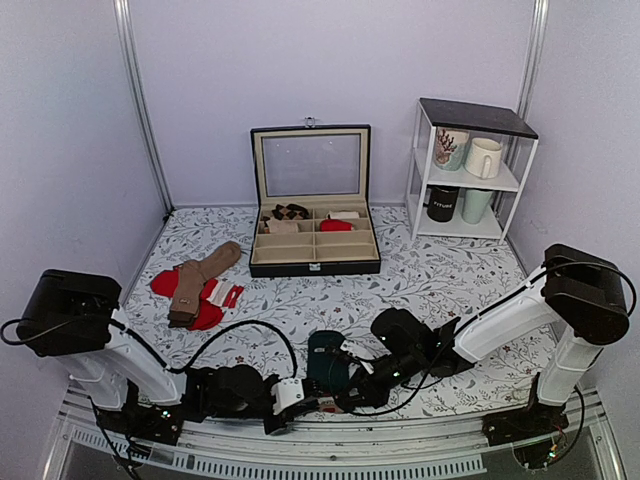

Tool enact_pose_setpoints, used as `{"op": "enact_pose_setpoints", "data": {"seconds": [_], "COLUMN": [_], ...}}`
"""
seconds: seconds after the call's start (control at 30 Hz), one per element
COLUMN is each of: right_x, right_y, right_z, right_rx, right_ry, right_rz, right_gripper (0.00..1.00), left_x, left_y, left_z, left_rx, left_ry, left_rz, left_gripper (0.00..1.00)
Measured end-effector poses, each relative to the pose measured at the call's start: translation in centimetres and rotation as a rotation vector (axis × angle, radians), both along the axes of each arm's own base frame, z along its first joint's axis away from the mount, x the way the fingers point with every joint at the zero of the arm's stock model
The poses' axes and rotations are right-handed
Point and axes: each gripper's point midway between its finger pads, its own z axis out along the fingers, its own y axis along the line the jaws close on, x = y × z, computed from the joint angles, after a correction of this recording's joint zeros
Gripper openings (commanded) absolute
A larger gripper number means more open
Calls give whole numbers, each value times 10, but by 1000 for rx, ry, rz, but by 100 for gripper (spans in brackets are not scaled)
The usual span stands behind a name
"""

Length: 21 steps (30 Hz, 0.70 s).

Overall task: Roll the socks
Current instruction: Roll the sock at the center of the board.

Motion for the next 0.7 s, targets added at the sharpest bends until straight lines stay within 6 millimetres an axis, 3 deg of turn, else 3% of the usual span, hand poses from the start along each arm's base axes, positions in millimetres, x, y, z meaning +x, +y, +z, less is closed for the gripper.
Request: {"op": "enact_pose_setpoints", "data": {"seconds": [0.23, 0.53, 0.7], "right_x": [0, 10, 23], "right_y": [0, 2, -20], "right_z": [0, 10, 27], "right_rx": [0, -5, 40], "right_ry": [1, -68, -247], "right_rz": [1, -31, -83], "right_gripper": [10, 38, 52], "left_x": [-1, 1, 2], "left_y": [-1, -1, 3], "left_z": [1, -1, -3], "left_rx": [-10, -44, -68], "left_ry": [17, 157, 261], "left_rz": [-3, 47, 87], "left_gripper": [0, 0, 0]}}
